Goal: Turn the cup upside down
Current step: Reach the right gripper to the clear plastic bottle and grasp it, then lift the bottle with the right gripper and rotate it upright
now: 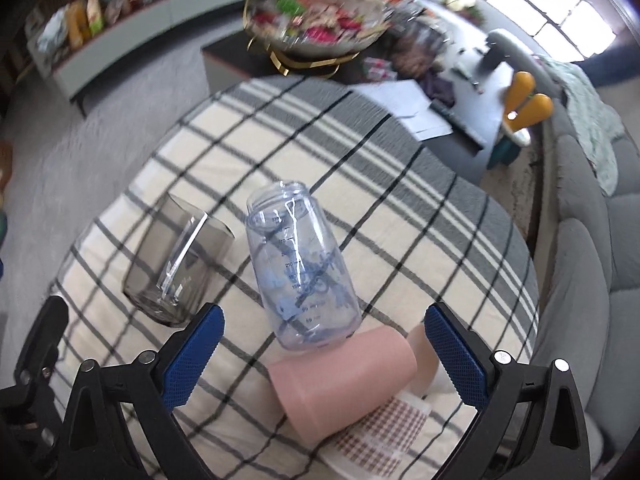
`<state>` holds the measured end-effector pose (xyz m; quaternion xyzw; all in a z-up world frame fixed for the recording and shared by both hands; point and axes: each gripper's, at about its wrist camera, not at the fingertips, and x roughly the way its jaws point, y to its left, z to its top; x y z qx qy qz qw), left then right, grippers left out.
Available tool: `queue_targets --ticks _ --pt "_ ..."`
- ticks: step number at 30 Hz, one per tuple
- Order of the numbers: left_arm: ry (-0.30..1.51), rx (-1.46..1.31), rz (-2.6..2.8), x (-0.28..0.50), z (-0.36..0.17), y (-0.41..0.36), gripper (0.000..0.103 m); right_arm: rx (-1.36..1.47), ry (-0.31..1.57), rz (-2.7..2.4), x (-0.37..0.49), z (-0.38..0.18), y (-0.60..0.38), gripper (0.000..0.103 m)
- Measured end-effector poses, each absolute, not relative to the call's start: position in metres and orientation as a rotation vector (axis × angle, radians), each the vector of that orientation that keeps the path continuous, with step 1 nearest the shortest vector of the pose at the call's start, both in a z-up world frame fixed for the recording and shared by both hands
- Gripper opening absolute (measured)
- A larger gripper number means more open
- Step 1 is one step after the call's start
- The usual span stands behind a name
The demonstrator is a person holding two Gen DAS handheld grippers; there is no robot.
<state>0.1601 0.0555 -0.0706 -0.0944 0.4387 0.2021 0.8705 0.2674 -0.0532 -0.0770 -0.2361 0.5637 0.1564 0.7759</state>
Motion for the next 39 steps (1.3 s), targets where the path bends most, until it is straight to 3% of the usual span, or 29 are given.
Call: queue_targets --ticks 7,21,30,39 --pt "0.969 -0.199 0.393 0.183 -0.091 0.054 0.103 -0.602 1.328 0.381 0.291 -0.110 -0.040 0.099" --pt "1.045 -0.194 0.328 0.203 -0.114 0.053 0.103 -0.560 1.438 0.437 0.313 -0.150 -0.030 0.075" --pt "1.033 -0.198 0.324 0.198 -0.110 0.055 0.103 -0.519 1.396 0.437 0.315 -0.143 -0.033 0.074" --pt "0.950 -0.208 0.302 0.167 -0.070 0.076 0.103 -0.333 1.311 0.356 0.286 -0.082 -0.045 0.074"
